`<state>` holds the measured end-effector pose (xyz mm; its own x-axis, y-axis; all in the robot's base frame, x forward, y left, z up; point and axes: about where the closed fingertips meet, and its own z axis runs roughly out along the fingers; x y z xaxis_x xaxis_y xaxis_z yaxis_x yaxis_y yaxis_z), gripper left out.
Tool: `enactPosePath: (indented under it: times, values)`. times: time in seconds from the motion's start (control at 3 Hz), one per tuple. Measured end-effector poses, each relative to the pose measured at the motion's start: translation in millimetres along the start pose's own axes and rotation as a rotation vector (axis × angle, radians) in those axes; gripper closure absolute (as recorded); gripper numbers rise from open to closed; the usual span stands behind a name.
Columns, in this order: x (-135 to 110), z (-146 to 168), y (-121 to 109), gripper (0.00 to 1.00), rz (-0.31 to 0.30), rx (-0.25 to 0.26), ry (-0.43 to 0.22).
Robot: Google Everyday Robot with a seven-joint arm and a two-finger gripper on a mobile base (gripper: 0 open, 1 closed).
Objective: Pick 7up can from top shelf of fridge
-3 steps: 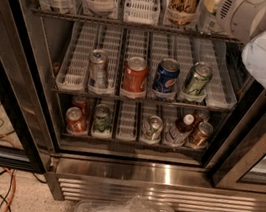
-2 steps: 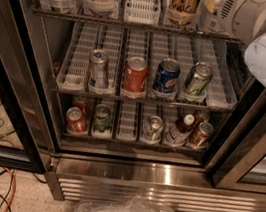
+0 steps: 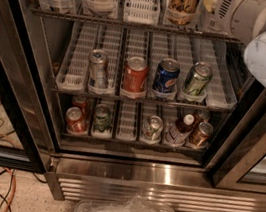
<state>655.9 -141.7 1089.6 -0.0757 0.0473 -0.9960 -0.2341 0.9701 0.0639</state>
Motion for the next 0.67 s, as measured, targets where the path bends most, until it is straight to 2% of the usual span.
enactPosePath:
  times: [0.33,0.67]
  values:
    - [-2.6,-1.5,10.8,1.00,-0.010,-0.030,-0.006]
    - [-2.7,-1.6,10.9,1.00,-0.010,-0.030,-0.006]
